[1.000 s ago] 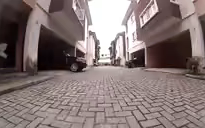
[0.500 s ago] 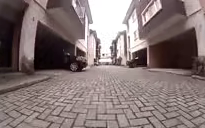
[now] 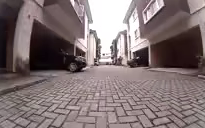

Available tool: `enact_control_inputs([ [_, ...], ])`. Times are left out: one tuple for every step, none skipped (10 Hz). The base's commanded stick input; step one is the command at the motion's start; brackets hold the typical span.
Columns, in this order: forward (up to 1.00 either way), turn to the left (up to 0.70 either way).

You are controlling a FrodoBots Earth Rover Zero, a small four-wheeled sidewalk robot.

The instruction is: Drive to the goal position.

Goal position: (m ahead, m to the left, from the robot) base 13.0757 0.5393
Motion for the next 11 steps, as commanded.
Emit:
enact_control_inputs([
  [0.7,0.0],
  [0.7,0.0],
  [0.7,0.0],
  [0.7,0.0],
  [0.7,0.0],
  [0.7,0.0],
  [0.7,0.0],
  [0.7,-0.01],
  [0.7,-0.02],
  [0.7,0.0],
  [0.7,0.0],
])
